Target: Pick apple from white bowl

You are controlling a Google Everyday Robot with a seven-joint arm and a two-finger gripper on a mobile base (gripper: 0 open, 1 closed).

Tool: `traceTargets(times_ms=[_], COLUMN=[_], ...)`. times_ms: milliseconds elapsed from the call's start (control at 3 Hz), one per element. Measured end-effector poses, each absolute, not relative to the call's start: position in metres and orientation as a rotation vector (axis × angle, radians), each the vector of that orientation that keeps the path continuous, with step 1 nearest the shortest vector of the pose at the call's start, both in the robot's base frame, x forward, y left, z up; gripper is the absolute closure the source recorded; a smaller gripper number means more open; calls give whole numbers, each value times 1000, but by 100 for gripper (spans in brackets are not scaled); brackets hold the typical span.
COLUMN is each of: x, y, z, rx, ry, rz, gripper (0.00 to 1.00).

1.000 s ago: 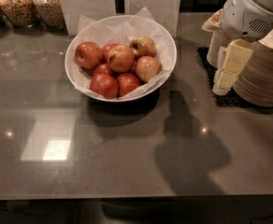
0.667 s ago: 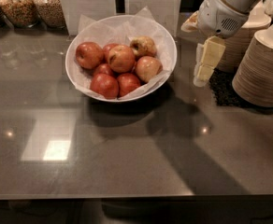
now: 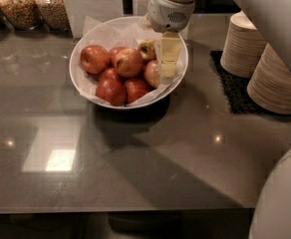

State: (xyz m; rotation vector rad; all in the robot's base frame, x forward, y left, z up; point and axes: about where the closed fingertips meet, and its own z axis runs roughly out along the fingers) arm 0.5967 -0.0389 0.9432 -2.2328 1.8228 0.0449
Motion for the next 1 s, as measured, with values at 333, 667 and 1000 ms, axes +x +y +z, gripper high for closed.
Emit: traceTargets(times_ms=[333,667,1000], x=[606,612,626], y=[2,6,-1], z=[943,943,928], rx=[-2293,-2276,-2233], ry=[1759,1748,1696], rz=[-7,-15,57], gripper=[0,0,0])
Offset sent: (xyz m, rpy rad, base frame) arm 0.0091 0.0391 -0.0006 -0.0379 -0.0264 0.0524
